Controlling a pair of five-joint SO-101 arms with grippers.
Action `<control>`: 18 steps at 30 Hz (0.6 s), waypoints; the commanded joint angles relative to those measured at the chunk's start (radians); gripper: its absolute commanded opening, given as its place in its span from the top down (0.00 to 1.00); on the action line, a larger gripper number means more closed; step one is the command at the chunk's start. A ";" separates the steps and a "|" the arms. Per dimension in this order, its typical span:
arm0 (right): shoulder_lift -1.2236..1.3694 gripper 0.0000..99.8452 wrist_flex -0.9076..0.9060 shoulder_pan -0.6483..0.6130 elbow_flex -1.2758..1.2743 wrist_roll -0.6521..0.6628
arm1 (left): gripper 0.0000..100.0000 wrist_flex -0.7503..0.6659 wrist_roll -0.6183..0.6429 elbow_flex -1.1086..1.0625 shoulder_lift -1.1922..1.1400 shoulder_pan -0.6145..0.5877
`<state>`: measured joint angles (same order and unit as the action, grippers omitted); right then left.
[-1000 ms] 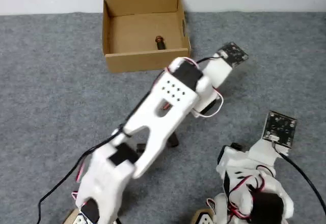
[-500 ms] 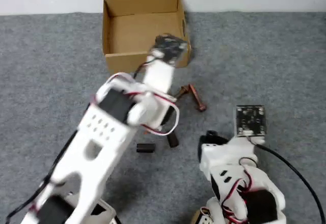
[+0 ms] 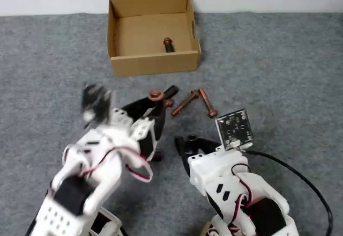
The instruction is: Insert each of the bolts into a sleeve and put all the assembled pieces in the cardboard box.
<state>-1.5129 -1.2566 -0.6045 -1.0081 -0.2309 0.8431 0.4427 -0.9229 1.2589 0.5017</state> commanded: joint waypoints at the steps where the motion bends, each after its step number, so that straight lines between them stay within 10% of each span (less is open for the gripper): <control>1: -0.010 0.99 0.059 -0.059 0.005 0.012 | 1.00 -0.095 0.011 -0.058 0.164 -0.005; 18: 0.001 0.99 0.300 -0.170 0.011 0.288 | 1.00 -0.097 0.160 -0.077 0.311 0.006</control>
<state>-1.5113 -0.9943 -0.7626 -1.0081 0.0407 0.7756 0.5946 -1.0073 1.5581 0.5002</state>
